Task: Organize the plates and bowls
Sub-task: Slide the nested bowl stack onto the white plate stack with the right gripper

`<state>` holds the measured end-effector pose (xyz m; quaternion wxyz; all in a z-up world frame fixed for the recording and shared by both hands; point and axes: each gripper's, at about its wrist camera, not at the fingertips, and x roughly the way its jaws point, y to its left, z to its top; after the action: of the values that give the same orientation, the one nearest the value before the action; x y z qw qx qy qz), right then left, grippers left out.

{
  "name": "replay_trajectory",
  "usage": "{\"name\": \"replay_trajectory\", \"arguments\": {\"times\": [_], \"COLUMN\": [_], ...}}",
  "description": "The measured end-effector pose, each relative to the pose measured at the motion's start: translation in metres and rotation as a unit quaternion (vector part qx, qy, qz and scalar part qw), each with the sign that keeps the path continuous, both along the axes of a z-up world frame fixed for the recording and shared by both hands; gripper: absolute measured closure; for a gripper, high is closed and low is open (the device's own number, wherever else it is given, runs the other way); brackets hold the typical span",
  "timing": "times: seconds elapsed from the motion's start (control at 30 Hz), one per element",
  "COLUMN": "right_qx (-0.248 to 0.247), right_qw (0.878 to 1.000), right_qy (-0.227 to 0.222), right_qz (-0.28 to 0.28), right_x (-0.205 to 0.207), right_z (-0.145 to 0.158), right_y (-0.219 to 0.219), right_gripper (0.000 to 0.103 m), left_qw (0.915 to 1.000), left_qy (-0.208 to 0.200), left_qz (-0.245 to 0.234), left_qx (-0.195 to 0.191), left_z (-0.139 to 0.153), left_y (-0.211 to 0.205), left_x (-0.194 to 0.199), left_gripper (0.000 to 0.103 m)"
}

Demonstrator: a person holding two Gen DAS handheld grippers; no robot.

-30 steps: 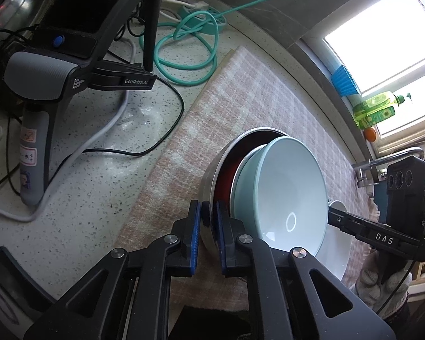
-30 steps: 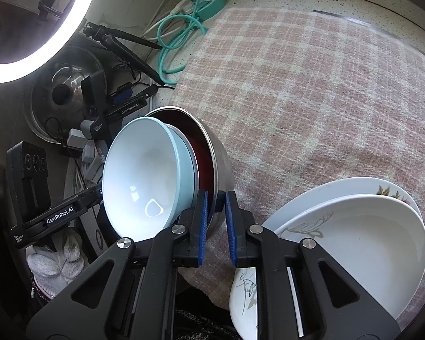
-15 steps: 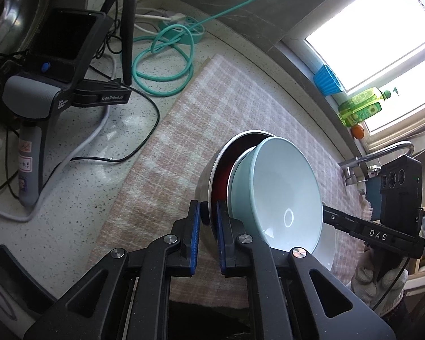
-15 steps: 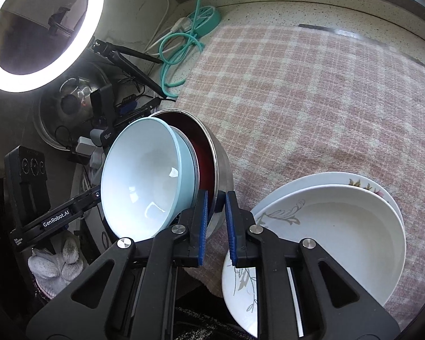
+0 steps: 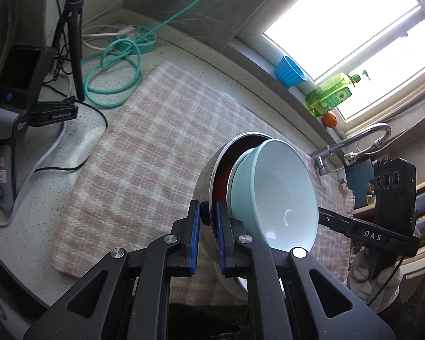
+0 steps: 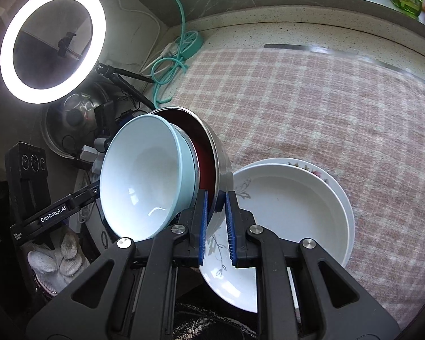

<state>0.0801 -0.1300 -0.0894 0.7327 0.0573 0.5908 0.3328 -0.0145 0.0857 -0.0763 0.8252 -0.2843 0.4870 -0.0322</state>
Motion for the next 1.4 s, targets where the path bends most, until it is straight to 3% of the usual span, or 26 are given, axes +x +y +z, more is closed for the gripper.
{"name": "replay_trajectory", "arguments": {"times": [0.6,1.4], "right_qx": [-0.015,-0.019], "right_qw": [0.998,0.997], "right_qy": [0.015,0.03], "right_qz": [-0.054,-0.067], "right_x": [-0.018,-0.03], "right_z": [-0.015,-0.03], "right_y": [-0.083,-0.103], "right_gripper": [0.089,0.089], "left_qw": [0.9977,0.9957], "left_qy": [0.019,0.038], "left_qz": [-0.066,-0.084], "left_qx": [-0.004,0.008], "left_z": [-0.016,-0.028], "left_y": [-0.076,-0.098], "left_x": [0.009,0.01], "left_gripper": [0.095,0.095]}}
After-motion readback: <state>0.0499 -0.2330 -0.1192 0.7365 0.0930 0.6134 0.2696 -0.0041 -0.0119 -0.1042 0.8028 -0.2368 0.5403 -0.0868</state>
